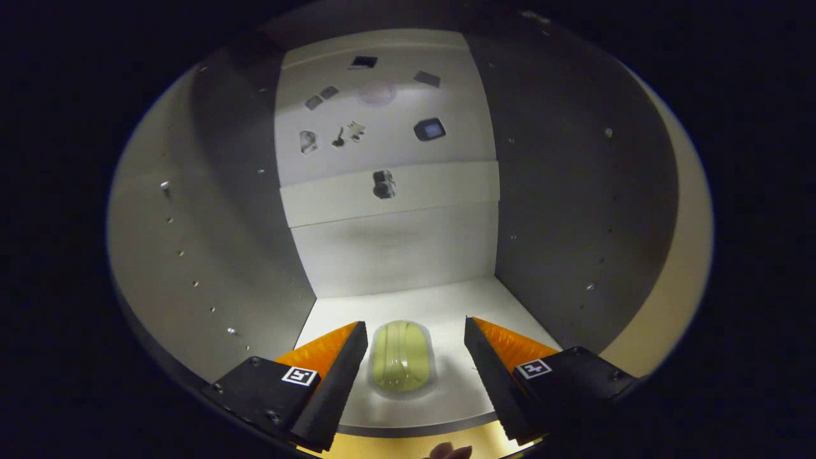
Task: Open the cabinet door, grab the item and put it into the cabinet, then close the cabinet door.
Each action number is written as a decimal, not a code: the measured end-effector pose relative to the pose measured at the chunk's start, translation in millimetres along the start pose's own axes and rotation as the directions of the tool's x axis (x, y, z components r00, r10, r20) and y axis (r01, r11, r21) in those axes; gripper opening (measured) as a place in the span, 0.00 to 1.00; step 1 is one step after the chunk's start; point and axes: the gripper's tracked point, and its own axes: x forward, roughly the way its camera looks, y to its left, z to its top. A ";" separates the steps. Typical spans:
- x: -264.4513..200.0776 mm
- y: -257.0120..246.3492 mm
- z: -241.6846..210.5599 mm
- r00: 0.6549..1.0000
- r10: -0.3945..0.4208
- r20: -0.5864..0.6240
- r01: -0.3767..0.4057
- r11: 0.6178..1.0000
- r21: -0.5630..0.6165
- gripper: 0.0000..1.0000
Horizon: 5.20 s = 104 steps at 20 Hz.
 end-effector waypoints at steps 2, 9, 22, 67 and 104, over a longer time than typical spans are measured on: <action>-35.8 1.1 18.0 0.997 0.002 0.082 0.002 0.999 -0.053 0.97; -187.4 -8.7 65.4 0.955 0.009 0.296 0.020 0.995 -0.097 0.98; -407.0 -101.8 60.6 0.916 -0.055 0.396 0.079 0.996 -0.044 0.98; -396.2 -251.1 -3.4 0.959 -0.215 0.182 0.210 0.976 0.047 0.96; -346.7 -95.3 -30.3 0.993 0.040 0.112 -0.036 0.999 -0.032 0.98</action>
